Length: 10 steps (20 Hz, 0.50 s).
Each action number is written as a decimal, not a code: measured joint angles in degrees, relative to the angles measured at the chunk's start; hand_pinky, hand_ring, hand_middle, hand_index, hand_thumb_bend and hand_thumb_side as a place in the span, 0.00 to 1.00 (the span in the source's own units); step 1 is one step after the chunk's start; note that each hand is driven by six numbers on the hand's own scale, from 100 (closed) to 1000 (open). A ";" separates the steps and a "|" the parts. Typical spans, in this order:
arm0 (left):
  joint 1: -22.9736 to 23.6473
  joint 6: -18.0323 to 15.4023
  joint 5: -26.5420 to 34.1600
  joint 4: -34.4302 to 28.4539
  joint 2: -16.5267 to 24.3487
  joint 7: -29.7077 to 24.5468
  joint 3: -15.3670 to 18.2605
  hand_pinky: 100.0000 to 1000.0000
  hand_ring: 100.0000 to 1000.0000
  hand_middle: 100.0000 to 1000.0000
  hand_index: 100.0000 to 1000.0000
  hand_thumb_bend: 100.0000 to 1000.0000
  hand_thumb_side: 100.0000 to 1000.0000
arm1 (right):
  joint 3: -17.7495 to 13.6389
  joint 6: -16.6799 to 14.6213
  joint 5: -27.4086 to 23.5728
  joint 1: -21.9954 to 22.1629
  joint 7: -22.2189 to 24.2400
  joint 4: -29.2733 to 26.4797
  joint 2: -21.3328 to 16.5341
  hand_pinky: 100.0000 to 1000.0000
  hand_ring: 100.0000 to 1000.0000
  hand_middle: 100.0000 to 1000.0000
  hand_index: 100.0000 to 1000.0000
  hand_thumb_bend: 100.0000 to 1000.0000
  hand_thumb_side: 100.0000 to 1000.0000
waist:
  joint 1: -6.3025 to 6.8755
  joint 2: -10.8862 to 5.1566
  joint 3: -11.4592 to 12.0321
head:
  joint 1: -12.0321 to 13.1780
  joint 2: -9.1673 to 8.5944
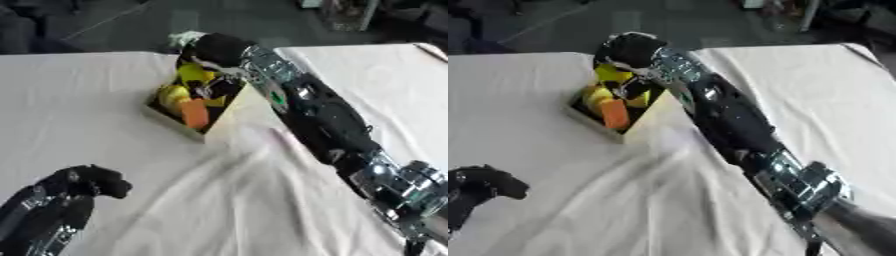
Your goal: Pick up objects on the table and place them in the box.
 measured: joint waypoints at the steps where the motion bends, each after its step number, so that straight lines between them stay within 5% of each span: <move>1: -0.02 0.02 0.03 0.00 0.00 -0.02 0.00 0.71 0.71 0.57 0.76 0.00 0.57 | 0.02 0.10 0.33 0.01 -0.57 0.42 0.28 0.34 0.45 0.57 0.77 0.00 0.13 | 0.00 0.00 0.02 | -0.07 -0.13; 10: -0.07 0.07 0.29 0.00 -0.02 -0.11 -0.01 0.71 0.71 0.57 0.76 0.00 0.57 | 0.22 0.70 3.13 0.84 -4.66 4.59 2.72 0.46 0.52 0.64 0.80 0.00 0.14 | 0.00 0.01 0.26 | -0.25 -0.23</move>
